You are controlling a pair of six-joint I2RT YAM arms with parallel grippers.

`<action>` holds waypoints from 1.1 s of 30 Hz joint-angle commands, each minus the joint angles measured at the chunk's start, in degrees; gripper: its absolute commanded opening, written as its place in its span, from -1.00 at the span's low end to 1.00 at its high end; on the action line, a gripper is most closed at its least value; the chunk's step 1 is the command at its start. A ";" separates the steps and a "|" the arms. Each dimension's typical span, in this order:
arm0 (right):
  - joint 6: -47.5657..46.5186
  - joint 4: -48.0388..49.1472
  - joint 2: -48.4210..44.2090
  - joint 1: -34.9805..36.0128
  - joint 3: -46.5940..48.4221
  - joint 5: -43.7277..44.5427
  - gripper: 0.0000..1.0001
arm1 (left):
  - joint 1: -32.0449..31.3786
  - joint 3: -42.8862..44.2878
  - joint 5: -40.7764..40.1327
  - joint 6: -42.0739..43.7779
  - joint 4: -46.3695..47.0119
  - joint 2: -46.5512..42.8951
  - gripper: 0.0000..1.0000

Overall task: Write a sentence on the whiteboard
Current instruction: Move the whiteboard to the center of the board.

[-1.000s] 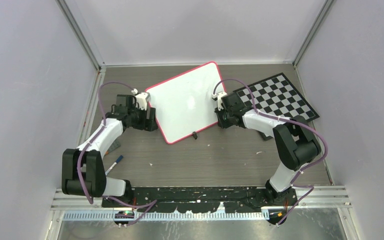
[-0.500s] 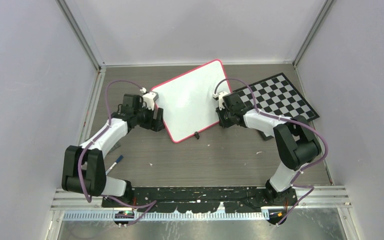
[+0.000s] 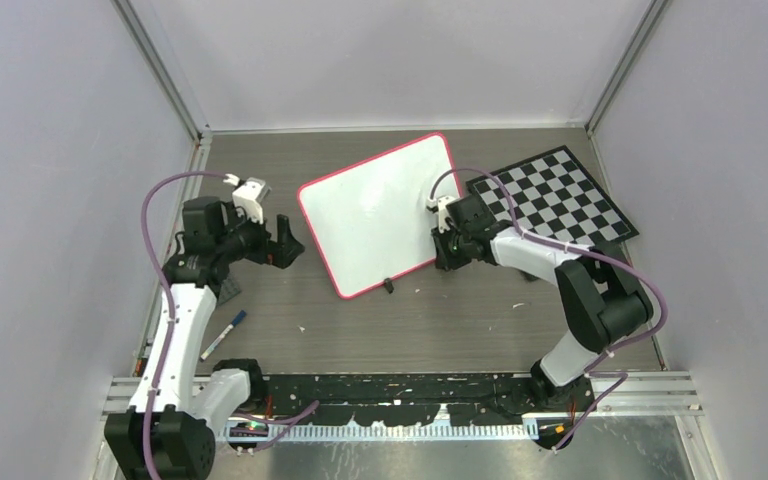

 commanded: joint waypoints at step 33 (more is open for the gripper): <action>12.64 -14.79 -19.96 9.74 -6.90 -3.83 -0.15 | 8.12 14.33 -4.16 -4.36 -14.83 3.66 0.99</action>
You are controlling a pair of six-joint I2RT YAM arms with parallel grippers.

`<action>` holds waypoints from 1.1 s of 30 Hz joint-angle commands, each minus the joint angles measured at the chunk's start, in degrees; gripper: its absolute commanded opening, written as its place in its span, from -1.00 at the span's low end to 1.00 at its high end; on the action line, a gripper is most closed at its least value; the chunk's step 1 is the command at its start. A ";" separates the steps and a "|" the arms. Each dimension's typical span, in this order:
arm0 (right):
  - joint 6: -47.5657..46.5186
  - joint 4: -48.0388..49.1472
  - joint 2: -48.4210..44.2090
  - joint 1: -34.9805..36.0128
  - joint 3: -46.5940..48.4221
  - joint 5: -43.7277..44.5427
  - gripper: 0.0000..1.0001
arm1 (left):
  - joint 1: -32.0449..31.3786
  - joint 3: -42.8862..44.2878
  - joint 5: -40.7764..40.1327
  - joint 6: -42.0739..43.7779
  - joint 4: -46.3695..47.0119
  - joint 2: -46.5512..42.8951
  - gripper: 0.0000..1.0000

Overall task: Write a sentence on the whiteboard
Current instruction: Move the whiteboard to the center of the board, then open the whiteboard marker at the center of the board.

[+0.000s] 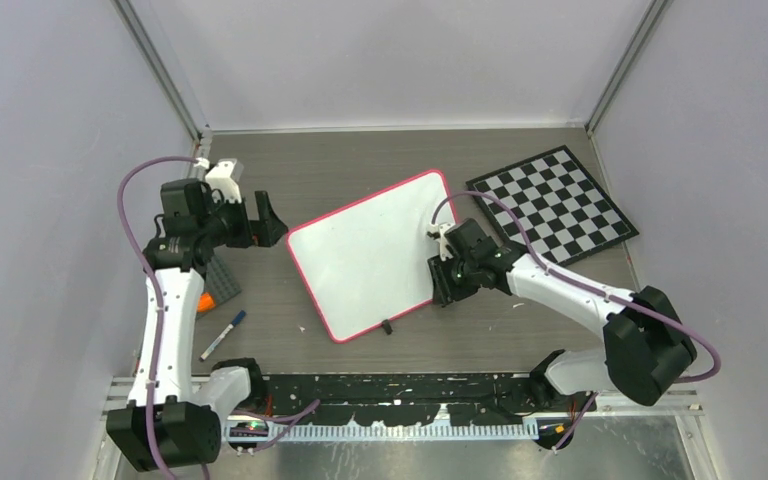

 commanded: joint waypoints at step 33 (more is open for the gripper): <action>-16.13 -26.65 -10.94 -9.03 28.30 -27.61 0.86 | 33.96 -9.43 -12.37 66.28 -29.51 14.37 0.48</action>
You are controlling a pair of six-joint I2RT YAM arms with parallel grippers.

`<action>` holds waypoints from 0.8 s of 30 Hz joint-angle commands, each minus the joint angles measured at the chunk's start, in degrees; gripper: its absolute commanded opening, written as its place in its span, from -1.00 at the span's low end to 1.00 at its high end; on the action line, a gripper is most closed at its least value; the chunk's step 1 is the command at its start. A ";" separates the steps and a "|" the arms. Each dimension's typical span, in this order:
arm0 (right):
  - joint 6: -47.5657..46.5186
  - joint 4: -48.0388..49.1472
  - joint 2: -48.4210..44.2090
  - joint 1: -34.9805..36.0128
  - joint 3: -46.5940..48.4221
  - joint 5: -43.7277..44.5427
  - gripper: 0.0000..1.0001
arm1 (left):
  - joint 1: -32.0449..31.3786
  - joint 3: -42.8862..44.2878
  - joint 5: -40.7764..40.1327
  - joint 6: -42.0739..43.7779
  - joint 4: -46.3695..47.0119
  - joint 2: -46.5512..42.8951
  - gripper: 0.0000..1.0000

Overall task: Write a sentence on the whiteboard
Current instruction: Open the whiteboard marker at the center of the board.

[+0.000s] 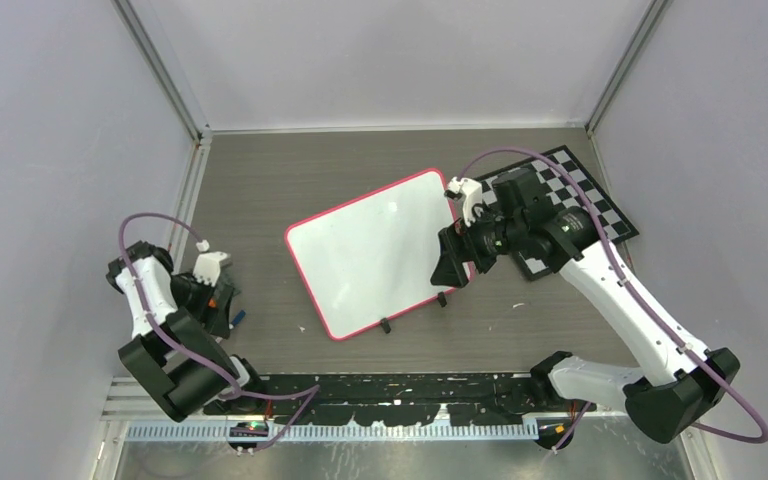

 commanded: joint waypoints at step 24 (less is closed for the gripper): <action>-1.16 -2.28 4.43 -7.65 7.45 -2.73 0.86 | -14.39 -8.55 -15.83 -4.84 22.20 10.47 0.13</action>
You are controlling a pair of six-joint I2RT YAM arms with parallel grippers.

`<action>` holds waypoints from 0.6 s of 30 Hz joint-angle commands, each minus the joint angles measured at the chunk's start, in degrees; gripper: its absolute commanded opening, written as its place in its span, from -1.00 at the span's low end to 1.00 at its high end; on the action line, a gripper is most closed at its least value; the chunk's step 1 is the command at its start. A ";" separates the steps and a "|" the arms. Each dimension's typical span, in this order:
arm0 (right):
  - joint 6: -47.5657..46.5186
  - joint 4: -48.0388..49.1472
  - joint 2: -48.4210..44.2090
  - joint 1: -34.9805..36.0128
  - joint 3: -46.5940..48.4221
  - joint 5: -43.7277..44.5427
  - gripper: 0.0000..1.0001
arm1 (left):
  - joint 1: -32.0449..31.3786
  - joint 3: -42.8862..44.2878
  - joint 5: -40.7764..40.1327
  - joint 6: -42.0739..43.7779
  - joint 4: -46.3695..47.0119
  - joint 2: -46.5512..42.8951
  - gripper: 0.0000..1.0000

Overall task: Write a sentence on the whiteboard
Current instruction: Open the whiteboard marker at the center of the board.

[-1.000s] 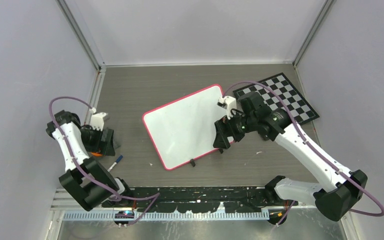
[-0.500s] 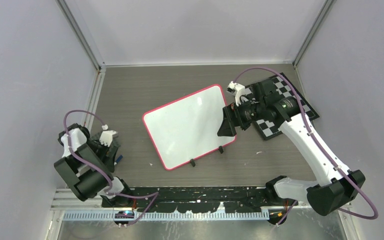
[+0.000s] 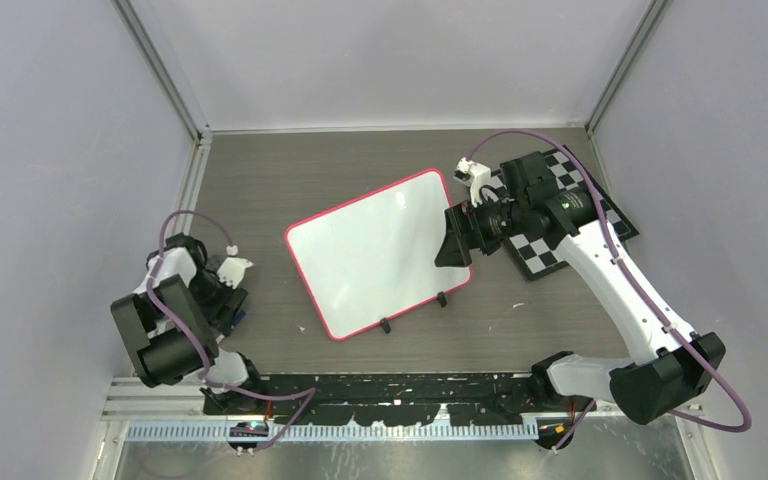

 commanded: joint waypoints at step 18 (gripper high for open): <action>-2.92 1.40 -1.31 -0.19 3.62 3.84 0.86 | -8.39 8.72 5.33 -13.68 -7.12 -1.36 -1.00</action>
